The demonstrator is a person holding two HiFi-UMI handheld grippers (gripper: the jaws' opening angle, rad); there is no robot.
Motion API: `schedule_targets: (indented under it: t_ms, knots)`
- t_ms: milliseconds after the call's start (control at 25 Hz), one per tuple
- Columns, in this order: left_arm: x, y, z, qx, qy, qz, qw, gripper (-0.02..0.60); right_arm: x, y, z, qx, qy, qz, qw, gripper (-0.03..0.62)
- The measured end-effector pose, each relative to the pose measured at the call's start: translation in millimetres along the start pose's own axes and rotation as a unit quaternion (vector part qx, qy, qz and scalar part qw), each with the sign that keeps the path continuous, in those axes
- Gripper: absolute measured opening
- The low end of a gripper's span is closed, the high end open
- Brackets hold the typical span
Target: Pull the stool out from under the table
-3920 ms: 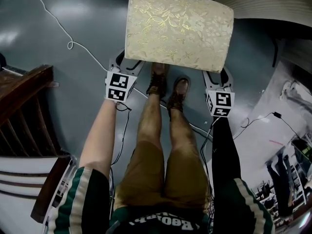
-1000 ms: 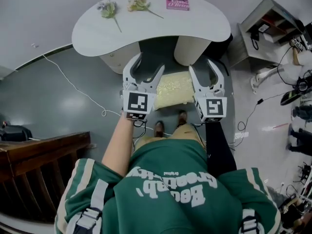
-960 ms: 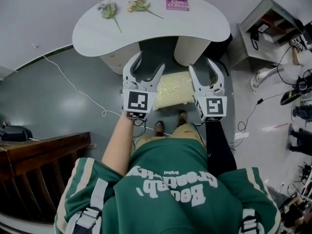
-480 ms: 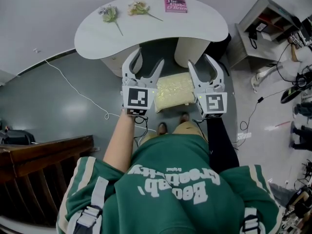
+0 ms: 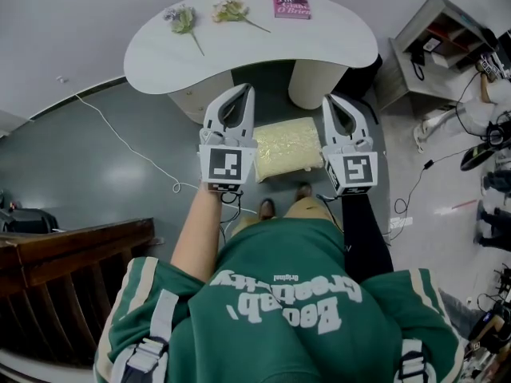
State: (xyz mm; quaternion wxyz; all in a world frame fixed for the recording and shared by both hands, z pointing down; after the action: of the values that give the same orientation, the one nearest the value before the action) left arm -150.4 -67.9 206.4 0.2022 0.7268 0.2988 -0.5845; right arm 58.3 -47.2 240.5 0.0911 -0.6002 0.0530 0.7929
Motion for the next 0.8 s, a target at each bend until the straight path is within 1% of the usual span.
schedule_targets:
  t_ms: [160,320,640,800]
  knots:
    - [-3,2,0,0.001,-0.001,0.005,1.0,0.014,-2,0,0,-0.001,0.002,0.001,1.0,0.006]
    - [-2,5,-7,-0.011,-0.002,0.001,0.9999,0.014,-6,-4,-6,-0.004,0.006,0.005,1.0,0.006]
    - [2,14,-18,-0.027,0.012,0.006,0.9995,0.014,-4,-11,-15,-0.009,0.009,0.016,1.0,0.006]
    - [3,16,-23,-0.031,0.007,0.008,0.9995,0.014,-3,-15,-16,-0.005,0.007,0.018,1.0,0.006]
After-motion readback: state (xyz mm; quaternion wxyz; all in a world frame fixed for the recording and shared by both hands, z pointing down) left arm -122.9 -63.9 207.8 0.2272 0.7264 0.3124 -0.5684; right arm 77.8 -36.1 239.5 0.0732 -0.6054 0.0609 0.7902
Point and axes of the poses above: the fingertips, and each gripper's own axes: y forward along the fingers, z to its left, x out of its top, the point moved 6 cm from there along -y, backward along the fingers, and after that the axes turned 11 degrees about -x, right-handed, at the moved point
